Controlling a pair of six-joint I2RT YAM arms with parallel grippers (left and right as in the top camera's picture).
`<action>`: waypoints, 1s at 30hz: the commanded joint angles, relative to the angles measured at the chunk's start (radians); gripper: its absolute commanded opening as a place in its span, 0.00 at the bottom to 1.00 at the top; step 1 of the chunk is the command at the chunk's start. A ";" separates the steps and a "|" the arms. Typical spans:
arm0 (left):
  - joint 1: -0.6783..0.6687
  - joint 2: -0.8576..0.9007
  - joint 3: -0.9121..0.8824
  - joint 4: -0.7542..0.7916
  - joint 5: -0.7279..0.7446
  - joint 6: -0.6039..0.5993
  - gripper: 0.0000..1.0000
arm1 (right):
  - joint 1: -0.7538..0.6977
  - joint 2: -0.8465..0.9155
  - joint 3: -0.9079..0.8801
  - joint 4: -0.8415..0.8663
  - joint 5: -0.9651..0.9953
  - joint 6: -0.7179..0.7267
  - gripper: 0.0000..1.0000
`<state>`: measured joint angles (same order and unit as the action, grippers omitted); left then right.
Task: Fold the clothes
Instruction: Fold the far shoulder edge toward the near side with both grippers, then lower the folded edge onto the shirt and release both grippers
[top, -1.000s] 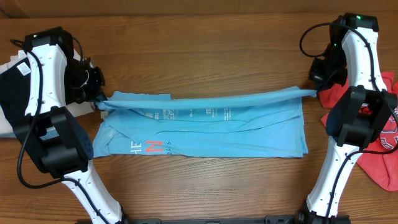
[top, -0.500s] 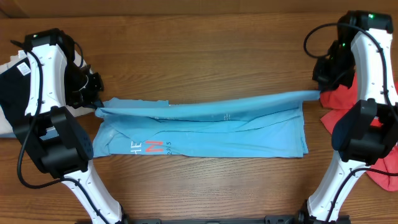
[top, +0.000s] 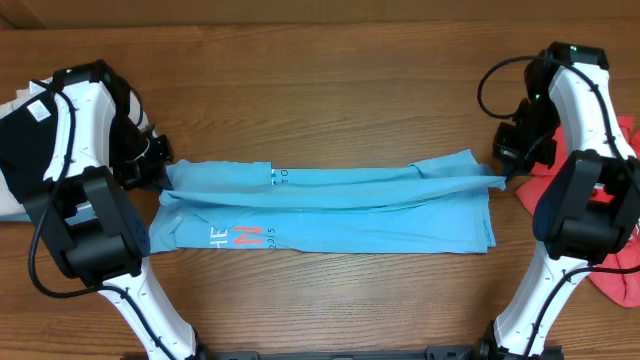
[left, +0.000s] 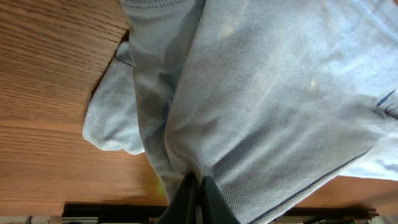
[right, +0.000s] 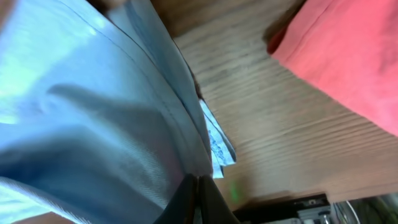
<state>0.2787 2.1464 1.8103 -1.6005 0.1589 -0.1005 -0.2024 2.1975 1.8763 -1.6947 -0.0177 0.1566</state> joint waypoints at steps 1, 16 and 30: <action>0.002 -0.037 -0.009 -0.002 -0.013 0.016 0.04 | -0.001 -0.006 -0.046 0.000 0.017 -0.003 0.04; 0.002 -0.037 -0.017 -0.031 -0.037 0.015 0.04 | 0.000 -0.006 -0.112 0.000 0.022 -0.003 0.06; 0.002 -0.037 -0.092 -0.017 -0.037 0.016 0.04 | 0.000 -0.006 -0.122 0.000 0.027 -0.003 0.08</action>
<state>0.2787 2.1464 1.7370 -1.6173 0.1368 -0.1005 -0.2024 2.1975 1.7638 -1.6943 0.0025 0.1562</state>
